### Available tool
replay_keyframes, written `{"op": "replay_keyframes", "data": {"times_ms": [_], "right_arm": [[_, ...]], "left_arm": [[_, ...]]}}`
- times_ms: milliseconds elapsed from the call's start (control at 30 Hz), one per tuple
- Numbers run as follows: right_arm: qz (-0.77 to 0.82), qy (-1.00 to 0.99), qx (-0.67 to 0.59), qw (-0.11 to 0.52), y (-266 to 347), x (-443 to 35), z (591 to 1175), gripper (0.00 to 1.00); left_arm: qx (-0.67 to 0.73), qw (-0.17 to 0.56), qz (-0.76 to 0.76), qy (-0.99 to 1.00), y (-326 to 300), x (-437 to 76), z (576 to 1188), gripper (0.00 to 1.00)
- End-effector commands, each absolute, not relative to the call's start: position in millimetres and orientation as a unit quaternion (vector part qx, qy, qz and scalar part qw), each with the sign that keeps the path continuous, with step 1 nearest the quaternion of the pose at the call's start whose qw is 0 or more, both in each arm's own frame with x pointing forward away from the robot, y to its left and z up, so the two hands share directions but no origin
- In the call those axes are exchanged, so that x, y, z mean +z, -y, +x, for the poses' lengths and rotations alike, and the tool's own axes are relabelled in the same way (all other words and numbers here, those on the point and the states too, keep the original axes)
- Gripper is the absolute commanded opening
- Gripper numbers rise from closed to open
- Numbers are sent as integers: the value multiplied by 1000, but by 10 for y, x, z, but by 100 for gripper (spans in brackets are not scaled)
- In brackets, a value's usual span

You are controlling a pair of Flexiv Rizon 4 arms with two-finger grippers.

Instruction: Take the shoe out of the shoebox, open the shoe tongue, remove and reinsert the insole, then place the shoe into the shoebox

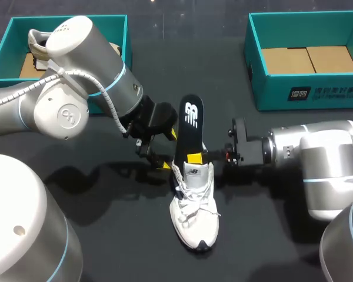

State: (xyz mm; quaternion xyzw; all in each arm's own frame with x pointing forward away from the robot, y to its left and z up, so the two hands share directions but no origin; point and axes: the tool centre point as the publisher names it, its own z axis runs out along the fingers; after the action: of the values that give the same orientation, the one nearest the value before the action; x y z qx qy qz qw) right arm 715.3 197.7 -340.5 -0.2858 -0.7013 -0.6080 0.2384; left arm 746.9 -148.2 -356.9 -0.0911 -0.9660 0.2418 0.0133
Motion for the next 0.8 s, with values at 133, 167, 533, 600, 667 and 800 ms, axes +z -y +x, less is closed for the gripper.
{"op": "replay_keyframes", "data": {"times_ms": [133,167,533,600,667,800], "right_arm": [[-273,709,-610,226,-1987,-3317,7148,15],[-268,711,-610,225,-1992,-3285,7170,19],[-238,729,-603,221,-2030,-3122,7349,24],[-234,731,-603,219,-2031,-3095,7372,22],[-229,733,-603,217,-2036,-3062,7406,17],[-227,734,-603,215,-2040,-3042,7444,0]], "left_arm": [[241,13,-91,966,1485,-3574,7471,100],[241,13,-91,966,1485,-3574,7471,100],[241,13,-91,966,1485,-3574,7471,100],[241,13,-91,966,1485,-3574,7471,100],[241,13,-91,966,1485,-3574,7471,100],[241,13,-91,966,1485,-3574,7471,100]]}}
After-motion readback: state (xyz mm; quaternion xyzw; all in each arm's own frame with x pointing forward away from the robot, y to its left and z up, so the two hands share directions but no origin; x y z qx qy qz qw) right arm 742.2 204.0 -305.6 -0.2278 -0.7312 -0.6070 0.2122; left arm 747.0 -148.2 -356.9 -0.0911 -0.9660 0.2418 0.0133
